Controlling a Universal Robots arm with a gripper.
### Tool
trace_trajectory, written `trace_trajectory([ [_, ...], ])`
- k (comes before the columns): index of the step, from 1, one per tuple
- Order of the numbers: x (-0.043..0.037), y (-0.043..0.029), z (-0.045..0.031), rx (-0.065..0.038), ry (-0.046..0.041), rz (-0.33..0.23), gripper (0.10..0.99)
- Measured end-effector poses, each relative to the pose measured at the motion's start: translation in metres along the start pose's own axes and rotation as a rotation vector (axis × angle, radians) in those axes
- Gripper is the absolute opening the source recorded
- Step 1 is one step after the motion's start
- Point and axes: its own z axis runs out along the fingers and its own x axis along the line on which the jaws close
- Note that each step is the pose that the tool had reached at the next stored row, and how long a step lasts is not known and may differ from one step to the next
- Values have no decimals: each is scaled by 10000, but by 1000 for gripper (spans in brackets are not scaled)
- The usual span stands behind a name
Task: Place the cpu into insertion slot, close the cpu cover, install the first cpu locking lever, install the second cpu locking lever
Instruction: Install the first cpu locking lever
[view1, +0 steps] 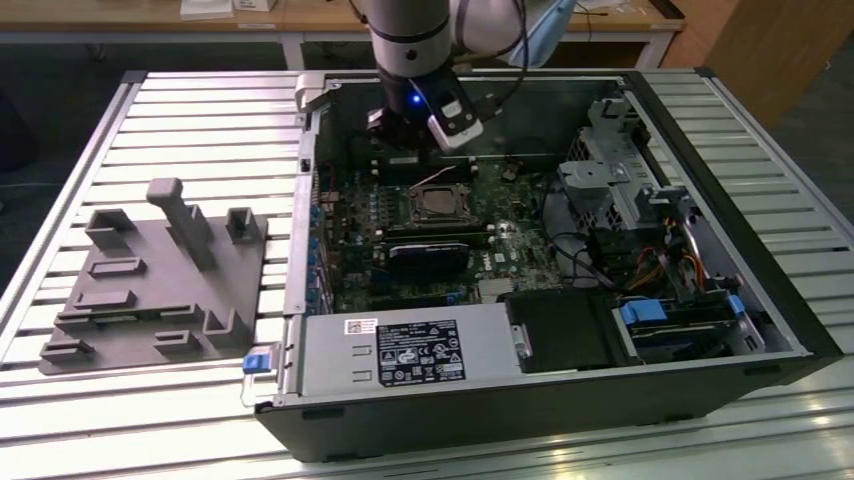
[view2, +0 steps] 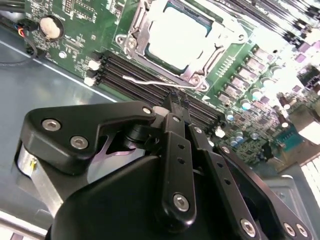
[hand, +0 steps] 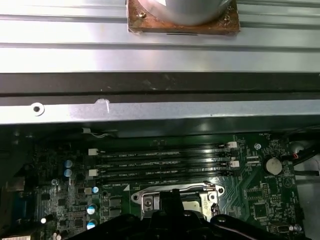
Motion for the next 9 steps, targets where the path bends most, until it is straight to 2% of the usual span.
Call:
trace_trajectory([
  [3, 4, -6, 30, -9, -103, -20, 106],
  [9, -38, -17, 99, -8, -116, -22, 106],
])
